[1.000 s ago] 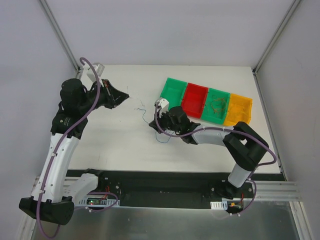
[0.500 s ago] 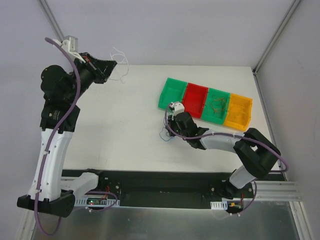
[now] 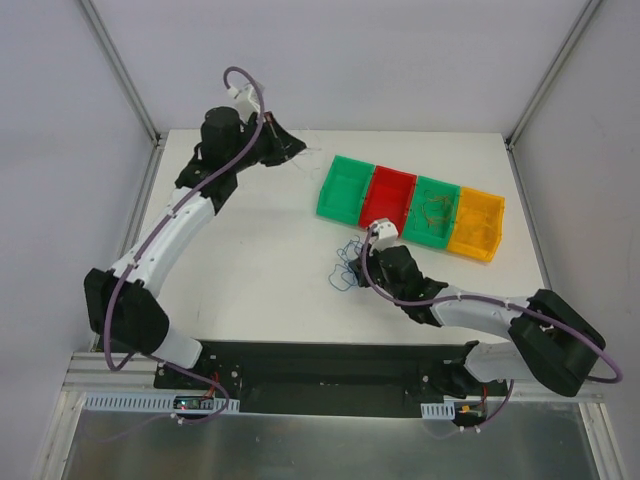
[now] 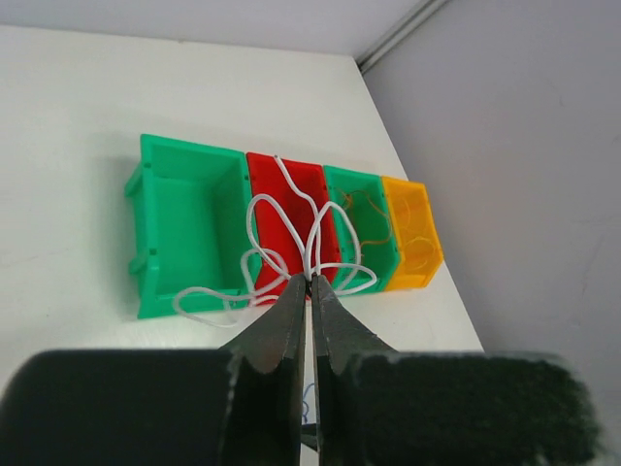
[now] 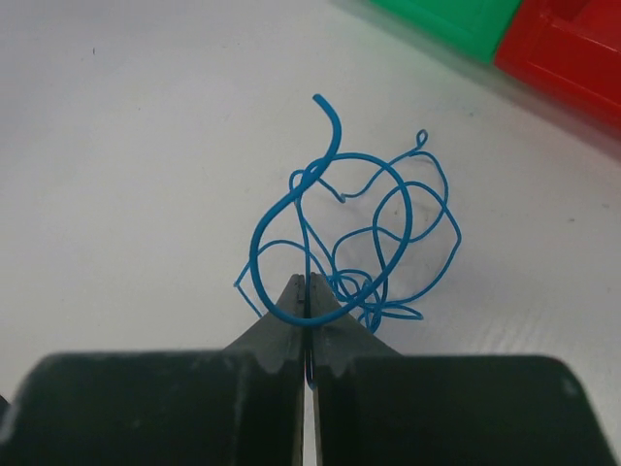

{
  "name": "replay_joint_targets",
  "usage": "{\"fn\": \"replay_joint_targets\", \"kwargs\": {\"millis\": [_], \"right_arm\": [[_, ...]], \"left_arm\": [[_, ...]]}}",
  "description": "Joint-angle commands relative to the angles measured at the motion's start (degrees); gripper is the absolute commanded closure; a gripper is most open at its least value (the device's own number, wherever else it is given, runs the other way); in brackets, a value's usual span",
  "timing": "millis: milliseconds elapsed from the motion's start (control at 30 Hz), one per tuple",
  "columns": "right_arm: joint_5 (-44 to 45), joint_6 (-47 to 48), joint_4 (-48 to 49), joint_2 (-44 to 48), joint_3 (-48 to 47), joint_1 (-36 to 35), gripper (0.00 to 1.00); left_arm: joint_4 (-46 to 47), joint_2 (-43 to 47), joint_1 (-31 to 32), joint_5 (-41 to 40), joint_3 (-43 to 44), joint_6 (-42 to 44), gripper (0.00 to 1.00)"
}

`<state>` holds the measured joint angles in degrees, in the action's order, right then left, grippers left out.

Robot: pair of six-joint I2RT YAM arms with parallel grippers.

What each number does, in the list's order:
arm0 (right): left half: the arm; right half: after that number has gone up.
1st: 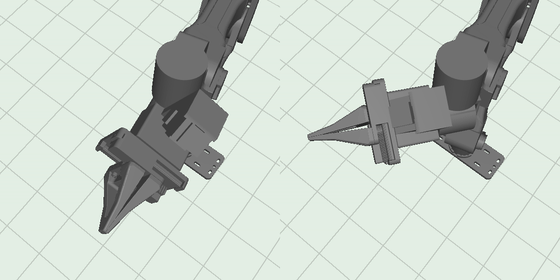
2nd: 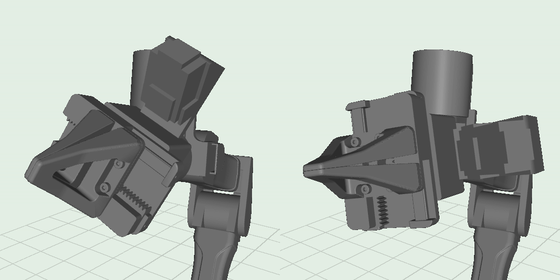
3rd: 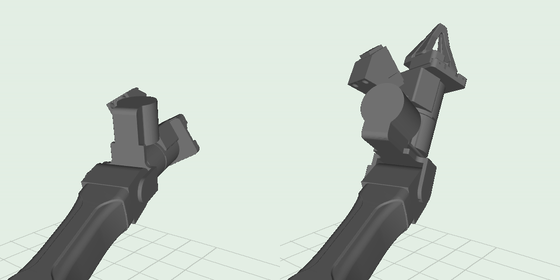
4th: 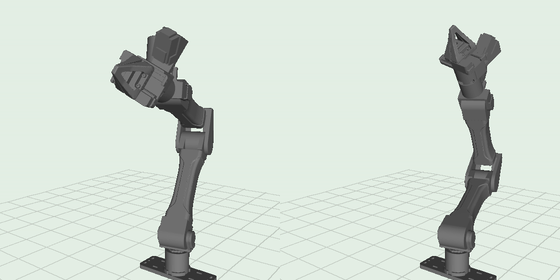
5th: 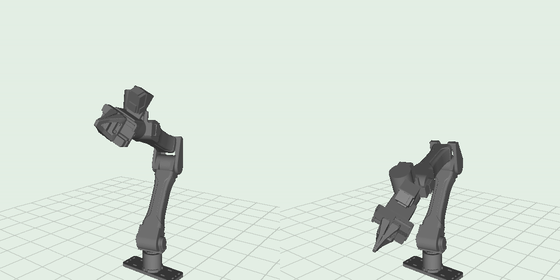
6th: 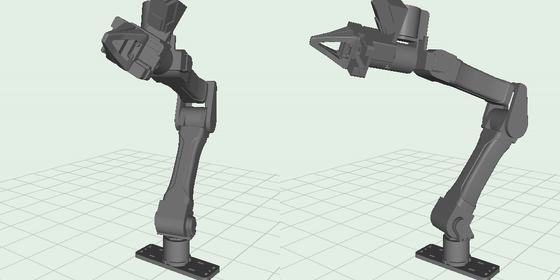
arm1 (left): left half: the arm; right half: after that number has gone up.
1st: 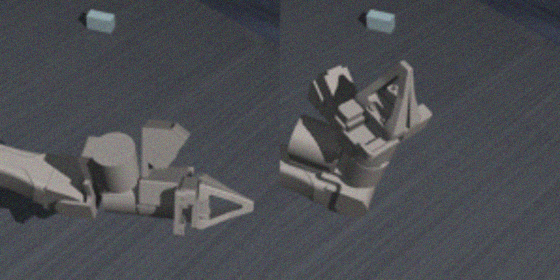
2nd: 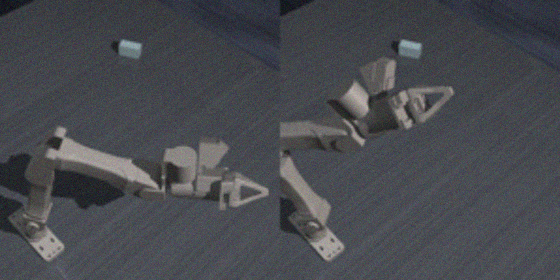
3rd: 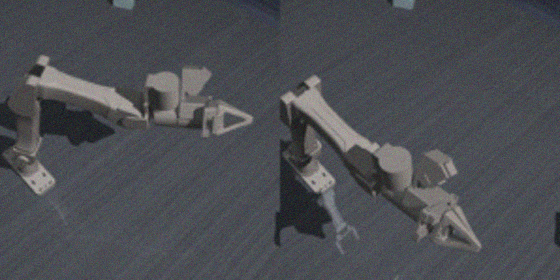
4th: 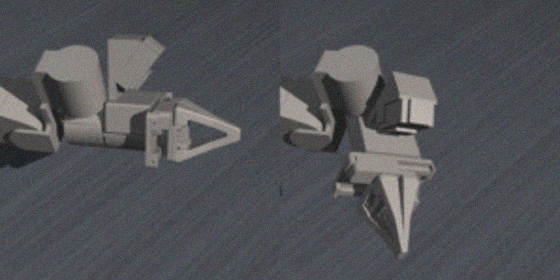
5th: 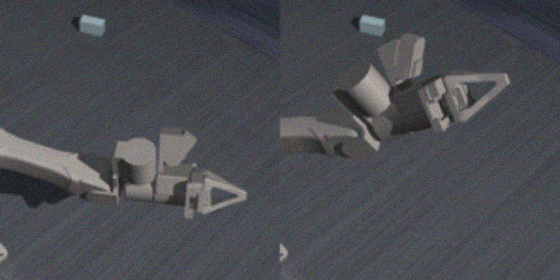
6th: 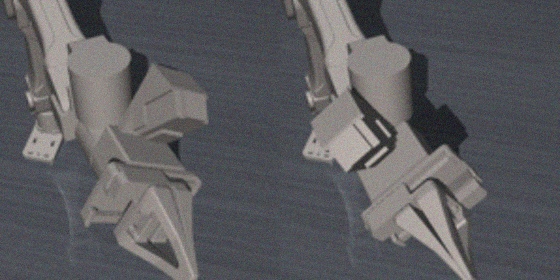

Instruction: Untangle the cables

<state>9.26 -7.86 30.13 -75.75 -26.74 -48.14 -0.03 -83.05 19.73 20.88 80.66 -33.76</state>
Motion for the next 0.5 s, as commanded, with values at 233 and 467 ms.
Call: {"fn": "replay_joint_targets", "kwargs": {"millis": [233,467], "right_arm": [[6.57,-2.78,9.33,7.37,6.27,0.50,1.00],[5.51,-2.69,9.33,6.84,5.82,1.12,0.99]], "left_arm": [[5.92,-24.33,6.11,-0.40,11.96,5.45,1.00],[5.40,-36.56,7.61,-0.41,18.74,5.90,1.00]]}}
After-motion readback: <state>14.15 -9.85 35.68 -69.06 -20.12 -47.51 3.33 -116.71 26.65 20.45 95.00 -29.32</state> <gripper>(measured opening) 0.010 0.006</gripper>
